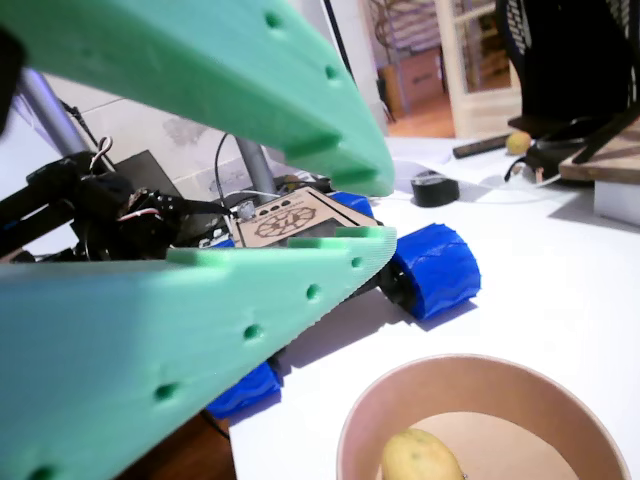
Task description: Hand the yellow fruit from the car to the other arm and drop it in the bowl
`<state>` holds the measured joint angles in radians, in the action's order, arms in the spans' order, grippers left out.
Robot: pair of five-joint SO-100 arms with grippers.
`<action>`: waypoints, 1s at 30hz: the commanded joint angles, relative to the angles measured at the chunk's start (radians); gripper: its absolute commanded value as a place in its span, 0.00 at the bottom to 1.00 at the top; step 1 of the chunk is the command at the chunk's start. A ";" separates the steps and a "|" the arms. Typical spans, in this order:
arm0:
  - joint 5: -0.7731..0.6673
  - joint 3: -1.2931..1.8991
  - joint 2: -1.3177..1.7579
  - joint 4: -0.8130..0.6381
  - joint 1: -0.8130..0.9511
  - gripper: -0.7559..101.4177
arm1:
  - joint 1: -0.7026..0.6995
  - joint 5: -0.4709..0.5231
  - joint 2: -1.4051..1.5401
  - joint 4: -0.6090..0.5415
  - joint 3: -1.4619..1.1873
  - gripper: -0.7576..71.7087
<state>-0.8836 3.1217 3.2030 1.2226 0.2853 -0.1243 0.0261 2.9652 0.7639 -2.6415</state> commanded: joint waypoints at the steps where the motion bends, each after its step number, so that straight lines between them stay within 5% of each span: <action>1: 0.002 0.026 0.000 0.034 -0.003 0.45 | 0.034 -0.017 0.075 -0.021 -0.049 0.01; 11: 0.002 0.026 0.002 0.034 -0.003 0.40 | 0.092 -0.008 0.187 -0.008 -0.135 0.01; 22: 0.002 0.026 0.003 0.035 -0.003 0.02 | 0.130 -0.040 0.265 -0.005 -0.209 0.01; 30: 0.002 0.028 0.017 0.043 -0.003 0.01 | 0.100 -0.052 0.284 0.074 -0.218 0.01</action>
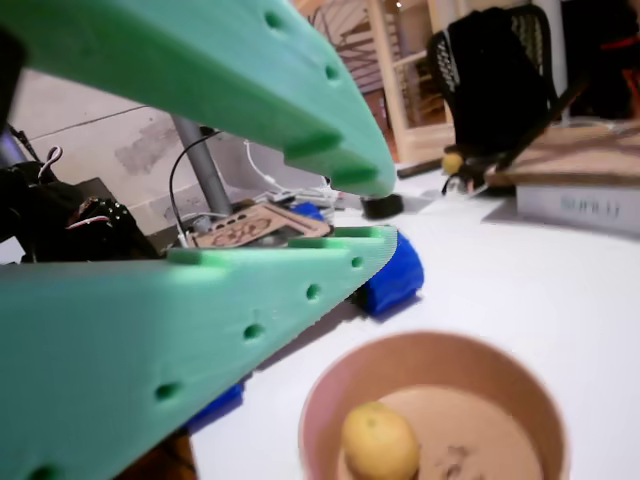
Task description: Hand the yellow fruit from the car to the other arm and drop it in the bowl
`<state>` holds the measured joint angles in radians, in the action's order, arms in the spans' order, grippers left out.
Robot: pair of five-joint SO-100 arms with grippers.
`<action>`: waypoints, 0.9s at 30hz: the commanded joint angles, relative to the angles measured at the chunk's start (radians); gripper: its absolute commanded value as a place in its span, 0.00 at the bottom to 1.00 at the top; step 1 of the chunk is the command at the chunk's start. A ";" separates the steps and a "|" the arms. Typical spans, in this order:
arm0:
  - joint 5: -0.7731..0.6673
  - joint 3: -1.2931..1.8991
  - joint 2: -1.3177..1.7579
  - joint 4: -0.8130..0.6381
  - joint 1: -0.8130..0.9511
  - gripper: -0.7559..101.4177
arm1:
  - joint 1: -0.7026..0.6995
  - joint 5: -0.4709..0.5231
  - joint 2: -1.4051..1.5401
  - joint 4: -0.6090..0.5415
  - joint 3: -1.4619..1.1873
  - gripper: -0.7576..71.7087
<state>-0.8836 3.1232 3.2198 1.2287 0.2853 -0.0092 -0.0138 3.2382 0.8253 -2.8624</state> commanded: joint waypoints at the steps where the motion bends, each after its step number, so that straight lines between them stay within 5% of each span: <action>1: 0.002 0.026 0.000 0.037 -0.003 0.01 | -0.018 -0.015 0.011 0.017 0.002 0.01; 27: 0.002 0.026 0.006 0.041 -0.003 0.01 | -0.014 -0.029 0.009 0.008 -0.137 0.01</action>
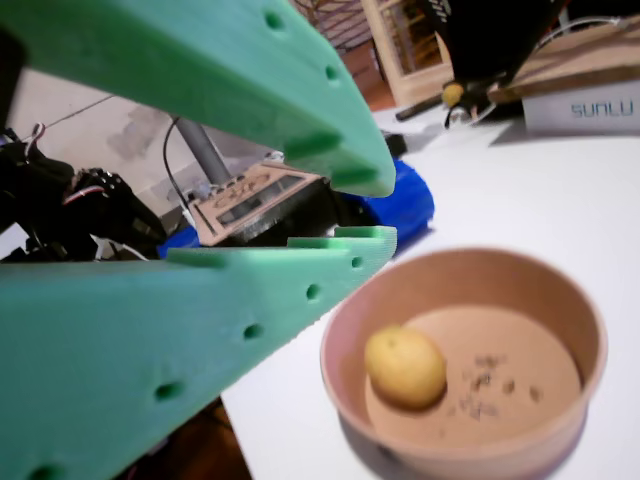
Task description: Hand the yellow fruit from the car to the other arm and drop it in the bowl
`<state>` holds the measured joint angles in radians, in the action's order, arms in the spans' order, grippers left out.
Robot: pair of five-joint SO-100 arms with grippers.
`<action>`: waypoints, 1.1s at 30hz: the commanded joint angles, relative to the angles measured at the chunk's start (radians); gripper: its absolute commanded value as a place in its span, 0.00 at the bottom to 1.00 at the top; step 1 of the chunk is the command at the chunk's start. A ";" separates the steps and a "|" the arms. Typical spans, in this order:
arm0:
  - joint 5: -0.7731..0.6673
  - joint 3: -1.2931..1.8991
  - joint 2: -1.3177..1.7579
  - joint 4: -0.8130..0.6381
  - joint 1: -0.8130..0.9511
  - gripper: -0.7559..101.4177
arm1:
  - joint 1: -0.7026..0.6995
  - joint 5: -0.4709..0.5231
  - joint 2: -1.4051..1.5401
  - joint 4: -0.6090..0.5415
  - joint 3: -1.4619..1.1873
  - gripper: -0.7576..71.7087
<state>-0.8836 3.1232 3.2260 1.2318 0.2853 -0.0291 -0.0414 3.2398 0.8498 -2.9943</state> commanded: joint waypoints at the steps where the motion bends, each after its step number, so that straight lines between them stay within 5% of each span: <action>1: 0.002 0.026 0.000 0.038 -0.003 0.01 | 0.006 0.002 0.008 -0.020 -0.012 0.01; 33: 0.002 0.026 0.000 0.038 -0.003 0.01 | 0.006 -0.011 0.008 -0.006 -0.032 0.01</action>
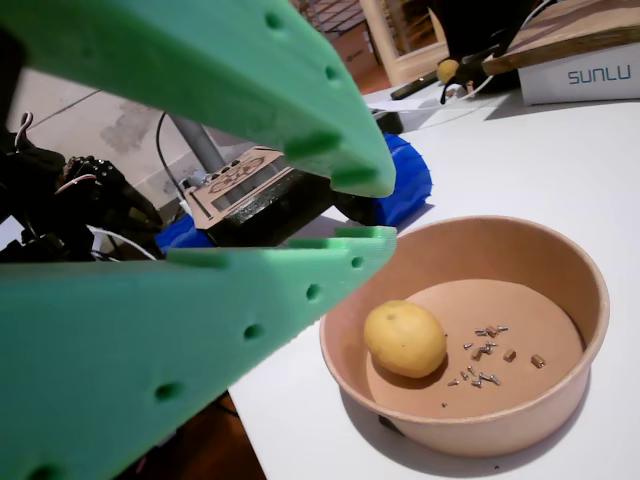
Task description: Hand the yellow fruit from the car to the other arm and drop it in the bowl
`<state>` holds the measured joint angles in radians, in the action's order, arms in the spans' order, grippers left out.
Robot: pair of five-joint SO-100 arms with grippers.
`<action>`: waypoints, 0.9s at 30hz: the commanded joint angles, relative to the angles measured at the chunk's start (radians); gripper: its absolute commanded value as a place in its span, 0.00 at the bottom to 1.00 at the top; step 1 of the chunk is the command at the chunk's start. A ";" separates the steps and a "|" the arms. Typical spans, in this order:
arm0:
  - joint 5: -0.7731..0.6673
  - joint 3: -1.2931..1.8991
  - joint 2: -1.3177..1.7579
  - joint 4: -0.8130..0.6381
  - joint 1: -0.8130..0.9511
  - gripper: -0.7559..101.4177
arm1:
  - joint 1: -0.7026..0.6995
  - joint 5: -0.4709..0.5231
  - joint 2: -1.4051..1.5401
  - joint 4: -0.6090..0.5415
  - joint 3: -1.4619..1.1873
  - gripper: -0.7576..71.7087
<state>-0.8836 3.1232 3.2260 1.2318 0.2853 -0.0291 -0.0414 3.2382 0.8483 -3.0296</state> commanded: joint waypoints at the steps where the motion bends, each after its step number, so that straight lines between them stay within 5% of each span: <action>1: 0.002 0.026 0.000 0.038 -0.003 0.01 | 0.008 -0.011 0.009 -0.005 0.003 0.01; 27: 0.002 0.031 0.025 0.052 -0.003 0.01 | 0.008 -0.009 0.009 0.006 0.003 0.01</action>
<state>-0.8836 3.1232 3.2474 1.2471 0.2853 -0.0291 -0.0414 3.2382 0.8483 -3.0296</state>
